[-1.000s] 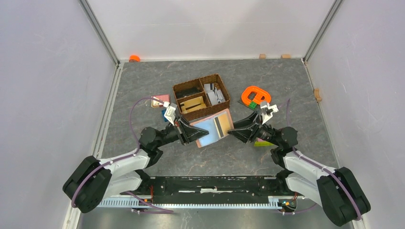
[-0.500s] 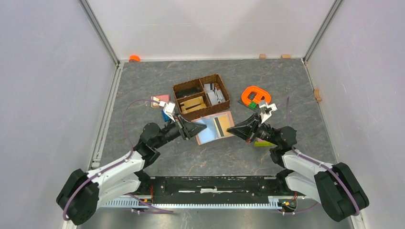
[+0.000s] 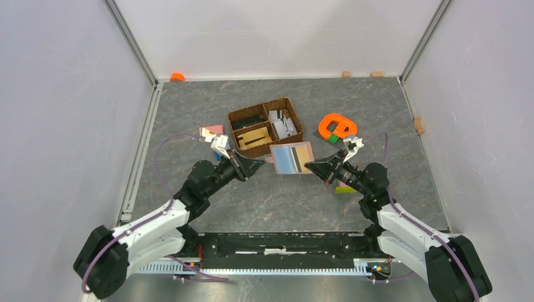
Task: Take the credit cards out of the card holder
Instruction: Remove the credit card from the card holder.
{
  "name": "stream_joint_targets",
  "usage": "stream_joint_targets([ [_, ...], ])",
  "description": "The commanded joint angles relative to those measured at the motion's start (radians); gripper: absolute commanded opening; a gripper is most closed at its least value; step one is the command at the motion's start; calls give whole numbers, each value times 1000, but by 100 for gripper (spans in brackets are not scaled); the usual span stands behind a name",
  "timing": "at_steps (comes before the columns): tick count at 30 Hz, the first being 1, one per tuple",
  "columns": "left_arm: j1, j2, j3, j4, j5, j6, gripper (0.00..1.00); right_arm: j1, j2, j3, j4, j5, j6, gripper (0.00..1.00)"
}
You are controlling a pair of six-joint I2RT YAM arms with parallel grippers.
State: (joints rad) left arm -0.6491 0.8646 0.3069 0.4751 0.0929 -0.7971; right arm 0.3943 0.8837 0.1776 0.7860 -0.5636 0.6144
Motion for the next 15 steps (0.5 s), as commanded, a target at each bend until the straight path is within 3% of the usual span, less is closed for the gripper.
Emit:
stream_joint_targets([
  [1, -54, 131, 59, 287, 303, 47, 15, -3, 47, 44, 72, -43, 14, 0],
  [5, -71, 205, 71, 337, 330, 36, 6, 1, 89, 41, 154, -100, 58, 0],
  [15, -84, 324, 116, 354, 359, 4, 3, 50, 101, 39, 220, -119, 71, 0],
])
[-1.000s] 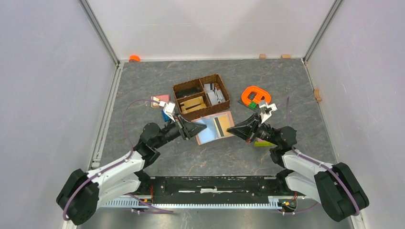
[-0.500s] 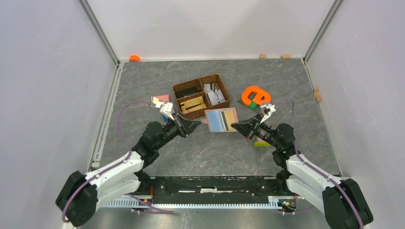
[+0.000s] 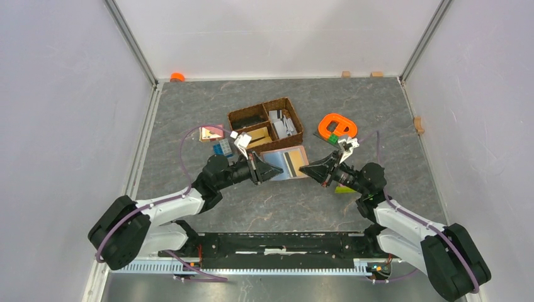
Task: Take the credit cards out of the card holder
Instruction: Remove the credit card from the card holder.
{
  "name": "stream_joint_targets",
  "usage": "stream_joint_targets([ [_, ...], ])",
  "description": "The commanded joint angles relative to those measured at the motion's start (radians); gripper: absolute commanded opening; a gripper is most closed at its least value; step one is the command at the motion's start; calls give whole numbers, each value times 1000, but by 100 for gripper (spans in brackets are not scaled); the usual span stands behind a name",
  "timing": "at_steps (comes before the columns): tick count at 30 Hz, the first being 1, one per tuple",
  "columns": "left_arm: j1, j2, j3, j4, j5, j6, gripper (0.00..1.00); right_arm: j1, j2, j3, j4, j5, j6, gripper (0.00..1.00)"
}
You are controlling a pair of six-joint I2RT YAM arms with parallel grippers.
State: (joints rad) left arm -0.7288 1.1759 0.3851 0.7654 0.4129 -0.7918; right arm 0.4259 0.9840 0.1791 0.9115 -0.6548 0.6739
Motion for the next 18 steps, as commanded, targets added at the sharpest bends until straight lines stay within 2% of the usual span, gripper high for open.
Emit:
stream_joint_targets([
  [1, -4, 15, 38, 69, 44, -2, 4, 24, 1, 39, 96, -29, 11, 0],
  [7, -4, 10, 28, 84, 37, -11, 9, 51, 2, 45, 113, -44, 24, 0],
  [11, -4, -16, 9, 117, 38, -17, 23, 51, -1, 39, 161, -62, 69, 0],
  [18, -4, -58, -18, 170, 49, -19, 30, 52, 10, 19, 291, -95, 203, 0],
])
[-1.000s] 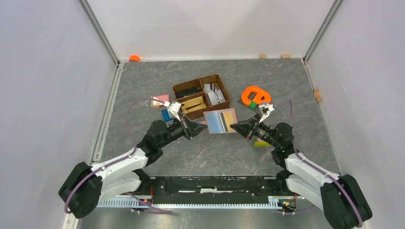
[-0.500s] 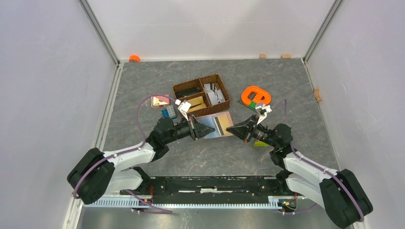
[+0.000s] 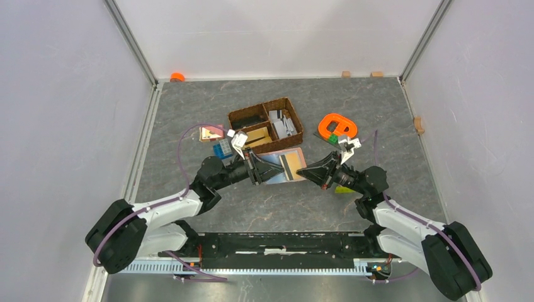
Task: Take the credit cards out of the card holder
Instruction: Remove the credit card from the card holder.
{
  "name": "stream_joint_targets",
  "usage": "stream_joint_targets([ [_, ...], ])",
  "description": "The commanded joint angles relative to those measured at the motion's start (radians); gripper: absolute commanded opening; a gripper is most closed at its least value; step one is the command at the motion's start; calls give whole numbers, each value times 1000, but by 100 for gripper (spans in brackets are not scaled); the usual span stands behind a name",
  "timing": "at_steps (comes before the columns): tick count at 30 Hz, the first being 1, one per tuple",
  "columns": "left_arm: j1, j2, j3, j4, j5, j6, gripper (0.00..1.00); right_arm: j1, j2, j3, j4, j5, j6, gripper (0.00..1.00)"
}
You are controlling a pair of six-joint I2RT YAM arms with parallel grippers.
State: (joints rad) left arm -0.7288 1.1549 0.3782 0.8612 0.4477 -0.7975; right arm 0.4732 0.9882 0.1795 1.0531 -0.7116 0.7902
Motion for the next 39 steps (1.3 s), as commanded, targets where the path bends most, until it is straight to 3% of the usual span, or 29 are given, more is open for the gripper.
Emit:
stream_joint_targets([
  [1, -4, -38, -13, 75, 16, -12, 31, 5, 11, 17, 164, -42, 98, 0],
  [13, -4, 26, -4, 215, 117, -93, 29, 5, 88, 17, 236, -61, 155, 2],
  [16, -4, 3, -9, 192, 101, -74, 15, 5, 98, 19, 223, -59, 151, 11],
  [19, -4, -25, -8, 116, 59, -37, 3, 6, 97, 21, 201, -56, 135, 30],
  [25, -3, -21, 20, 3, 26, -7, 2, 0, 67, 14, 204, -54, 127, 38],
  [27, -4, -8, 30, -12, 32, -6, 2, -6, 52, 12, 199, -51, 127, 33],
  [32, -3, 0, 36, -23, 36, -7, 2, -28, 40, 3, 183, -42, 134, 1],
  [39, -3, -48, 27, -62, 0, 19, 2, -74, 46, -31, 257, -41, 199, 0],
])
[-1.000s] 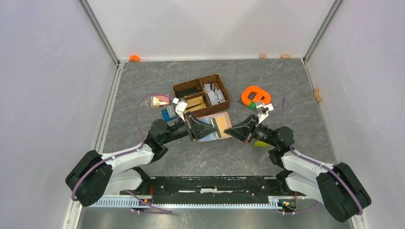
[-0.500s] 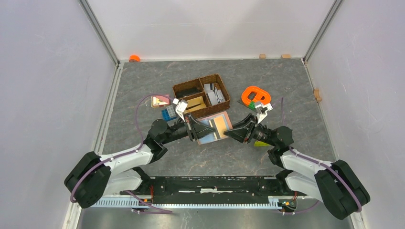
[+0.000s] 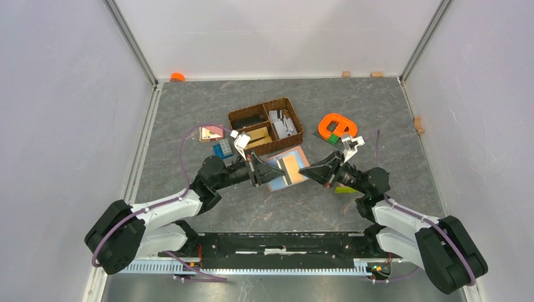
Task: Take the credit cards out of the card holder
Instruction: Remove the credit card from the card holder.
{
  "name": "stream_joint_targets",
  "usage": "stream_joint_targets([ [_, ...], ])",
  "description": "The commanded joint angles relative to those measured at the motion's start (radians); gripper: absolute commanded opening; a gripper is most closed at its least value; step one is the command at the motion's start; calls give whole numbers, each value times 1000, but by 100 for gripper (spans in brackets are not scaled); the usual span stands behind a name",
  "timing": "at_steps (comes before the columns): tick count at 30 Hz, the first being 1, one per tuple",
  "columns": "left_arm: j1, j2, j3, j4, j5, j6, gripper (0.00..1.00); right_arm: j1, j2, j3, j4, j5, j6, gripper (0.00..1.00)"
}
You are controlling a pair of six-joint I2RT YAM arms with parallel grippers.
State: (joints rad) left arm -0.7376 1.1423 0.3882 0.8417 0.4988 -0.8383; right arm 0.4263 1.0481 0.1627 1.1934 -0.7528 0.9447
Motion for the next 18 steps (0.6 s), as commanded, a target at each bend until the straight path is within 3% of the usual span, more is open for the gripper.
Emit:
stream_joint_targets([
  [1, 6, -39, 15, -44, -56, 62, 3, -29, -13, -17, 130, -4, 52, 0],
  [11, 6, -20, 20, -28, -37, 54, 2, -30, 13, -14, 174, -23, 78, 0],
  [14, 6, -13, 20, -13, -26, 49, 2, -28, 20, -14, 200, -34, 84, 21],
  [18, 6, -1, 21, 9, -7, 39, 2, -10, 25, -9, 184, -28, 65, 26],
])
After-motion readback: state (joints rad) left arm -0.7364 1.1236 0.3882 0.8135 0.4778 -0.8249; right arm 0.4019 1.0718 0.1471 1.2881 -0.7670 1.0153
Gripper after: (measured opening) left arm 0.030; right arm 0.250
